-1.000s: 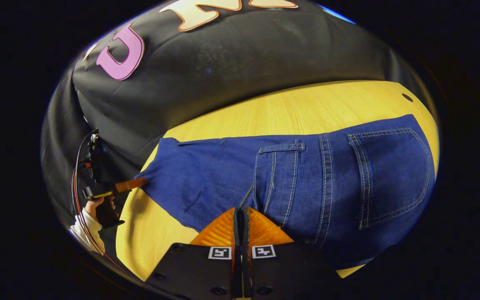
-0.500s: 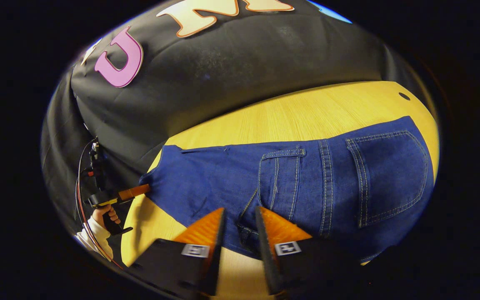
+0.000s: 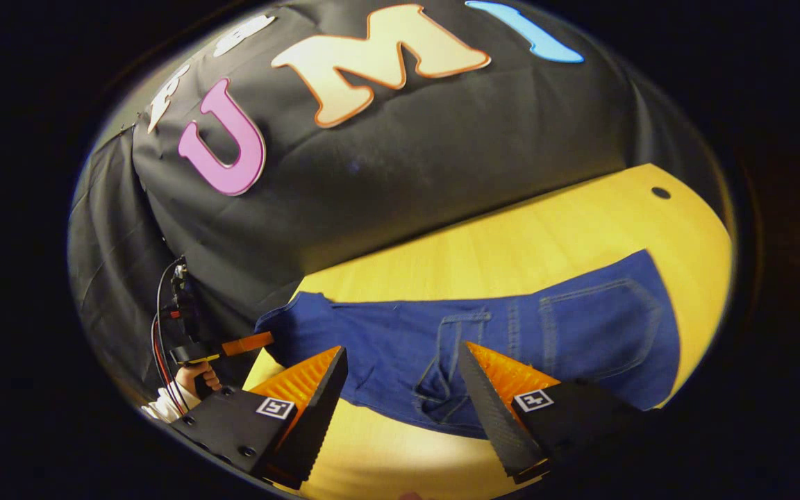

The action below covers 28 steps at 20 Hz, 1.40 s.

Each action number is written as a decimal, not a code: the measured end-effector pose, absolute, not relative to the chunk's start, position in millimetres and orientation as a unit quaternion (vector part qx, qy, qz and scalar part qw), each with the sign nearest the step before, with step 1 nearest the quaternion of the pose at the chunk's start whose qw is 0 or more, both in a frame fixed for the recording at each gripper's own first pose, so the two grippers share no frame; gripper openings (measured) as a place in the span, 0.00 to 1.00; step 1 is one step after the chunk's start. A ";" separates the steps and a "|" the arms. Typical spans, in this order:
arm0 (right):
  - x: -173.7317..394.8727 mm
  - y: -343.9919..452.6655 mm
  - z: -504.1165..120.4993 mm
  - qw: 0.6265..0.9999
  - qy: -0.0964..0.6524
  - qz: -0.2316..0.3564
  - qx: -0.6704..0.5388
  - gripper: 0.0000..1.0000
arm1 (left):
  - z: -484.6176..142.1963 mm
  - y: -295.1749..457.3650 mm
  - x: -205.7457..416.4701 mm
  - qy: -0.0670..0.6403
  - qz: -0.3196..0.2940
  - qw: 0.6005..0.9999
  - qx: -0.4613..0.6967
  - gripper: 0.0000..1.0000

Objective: Grasp the waist and the cuffs of the jeans and fold them to make the two legs overlap; first hold the waist and fold one-third of the jeans toward the cuffs, then hold the cuffs and fold the remaining one-third in the same direction to finish folding.

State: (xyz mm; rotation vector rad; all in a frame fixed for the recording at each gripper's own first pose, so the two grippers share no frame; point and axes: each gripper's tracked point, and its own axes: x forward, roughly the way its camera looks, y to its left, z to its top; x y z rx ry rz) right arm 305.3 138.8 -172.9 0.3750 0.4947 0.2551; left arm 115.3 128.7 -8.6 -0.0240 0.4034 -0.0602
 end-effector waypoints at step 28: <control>188.2 -206.7 -169.2 0.954 0.225 0.046 0.190 0.98 | -122.2 -340.0 -38.8 0.236 -0.140 0.957 0.098 0.00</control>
